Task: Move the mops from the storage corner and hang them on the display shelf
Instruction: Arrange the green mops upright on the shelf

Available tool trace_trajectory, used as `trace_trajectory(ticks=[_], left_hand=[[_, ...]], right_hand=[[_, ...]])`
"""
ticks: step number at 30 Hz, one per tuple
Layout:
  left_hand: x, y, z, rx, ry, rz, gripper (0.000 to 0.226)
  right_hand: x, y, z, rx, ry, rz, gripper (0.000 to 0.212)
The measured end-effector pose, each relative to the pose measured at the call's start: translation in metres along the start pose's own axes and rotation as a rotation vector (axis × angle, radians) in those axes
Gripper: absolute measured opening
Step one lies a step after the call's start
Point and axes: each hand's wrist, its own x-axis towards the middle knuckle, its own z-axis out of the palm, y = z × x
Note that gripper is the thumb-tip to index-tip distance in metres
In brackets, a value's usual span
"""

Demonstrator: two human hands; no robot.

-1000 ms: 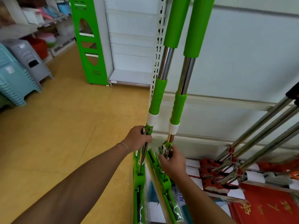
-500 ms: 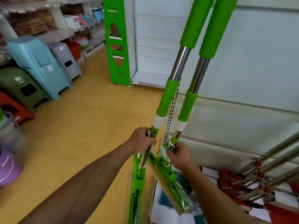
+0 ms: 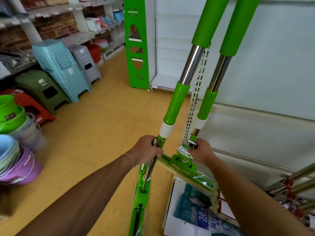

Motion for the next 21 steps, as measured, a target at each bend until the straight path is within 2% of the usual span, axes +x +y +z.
trace_trajectory(ticks=[14,21], left_hand=[[-0.011,-0.003,-0.004,0.001,0.022,-0.020,0.032],[-0.018,0.003,-0.001,0.003,0.031,-0.036,0.024]], right_hand=[[0.029,0.004,-0.023,-0.104,-0.091,-0.093,0.033],[0.025,0.002,-0.024,-0.170,-0.066,-0.116,0.049]])
